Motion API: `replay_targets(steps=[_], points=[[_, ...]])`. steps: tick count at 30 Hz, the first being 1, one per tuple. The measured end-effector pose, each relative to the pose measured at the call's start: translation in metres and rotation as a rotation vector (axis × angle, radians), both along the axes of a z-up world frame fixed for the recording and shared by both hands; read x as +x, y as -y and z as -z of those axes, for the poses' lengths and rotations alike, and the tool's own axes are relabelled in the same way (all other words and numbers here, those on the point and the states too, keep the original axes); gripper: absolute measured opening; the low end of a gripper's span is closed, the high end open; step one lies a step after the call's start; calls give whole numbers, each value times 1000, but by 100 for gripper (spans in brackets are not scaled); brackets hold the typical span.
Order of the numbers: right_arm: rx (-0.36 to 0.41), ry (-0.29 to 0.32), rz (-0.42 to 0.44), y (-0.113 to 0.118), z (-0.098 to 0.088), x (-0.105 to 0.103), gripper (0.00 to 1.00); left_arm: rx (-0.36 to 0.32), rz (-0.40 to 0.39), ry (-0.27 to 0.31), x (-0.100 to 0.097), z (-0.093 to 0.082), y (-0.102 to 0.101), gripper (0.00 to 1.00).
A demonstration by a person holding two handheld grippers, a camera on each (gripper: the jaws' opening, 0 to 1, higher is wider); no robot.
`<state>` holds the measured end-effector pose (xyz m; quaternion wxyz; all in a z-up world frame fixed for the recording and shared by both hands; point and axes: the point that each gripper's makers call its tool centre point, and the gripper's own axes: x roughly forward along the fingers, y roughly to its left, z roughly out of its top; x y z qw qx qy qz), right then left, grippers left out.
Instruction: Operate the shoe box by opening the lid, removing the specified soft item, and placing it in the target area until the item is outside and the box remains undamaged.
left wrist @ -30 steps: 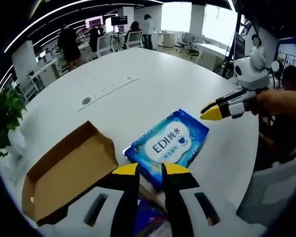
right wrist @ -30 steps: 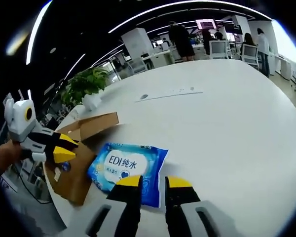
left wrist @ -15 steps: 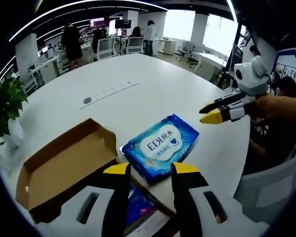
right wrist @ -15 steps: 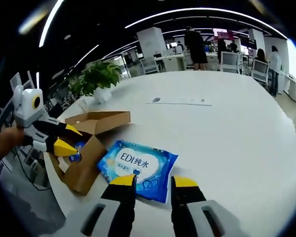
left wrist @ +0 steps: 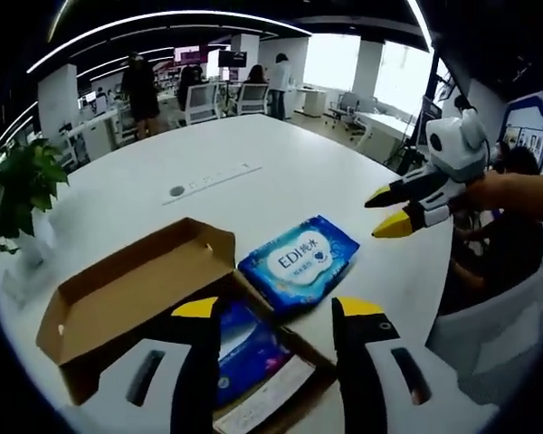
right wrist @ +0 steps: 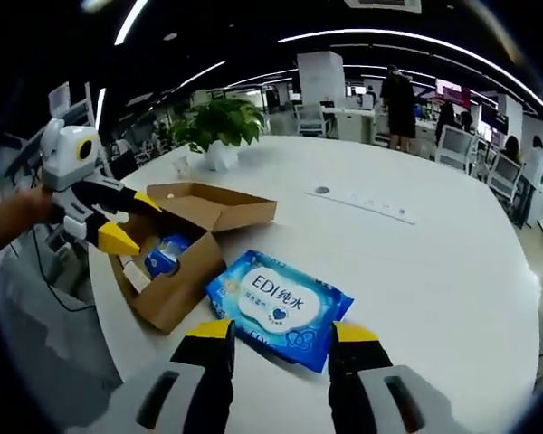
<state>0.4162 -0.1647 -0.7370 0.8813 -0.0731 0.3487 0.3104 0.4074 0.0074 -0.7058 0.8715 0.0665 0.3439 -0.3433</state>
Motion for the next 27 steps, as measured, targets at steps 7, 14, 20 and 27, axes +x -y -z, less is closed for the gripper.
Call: replay_targets(steps=[7, 14, 20, 27], points=[[-50, 16, -93, -23, -3, -9, 41, 23, -7, 12, -3, 3, -25, 52], [-71, 40, -172, -51, -11, -10, 40, 61, -19, 3, -4, 17, -53, 49], [-83, 62, -238, -78, -16, -9, 40, 83, -14, 9, -1, 26, -72, 46], [-107, 97, -318, -109, -18, -7, 39, 133, 20, 18, 2, 40, -88, 40]])
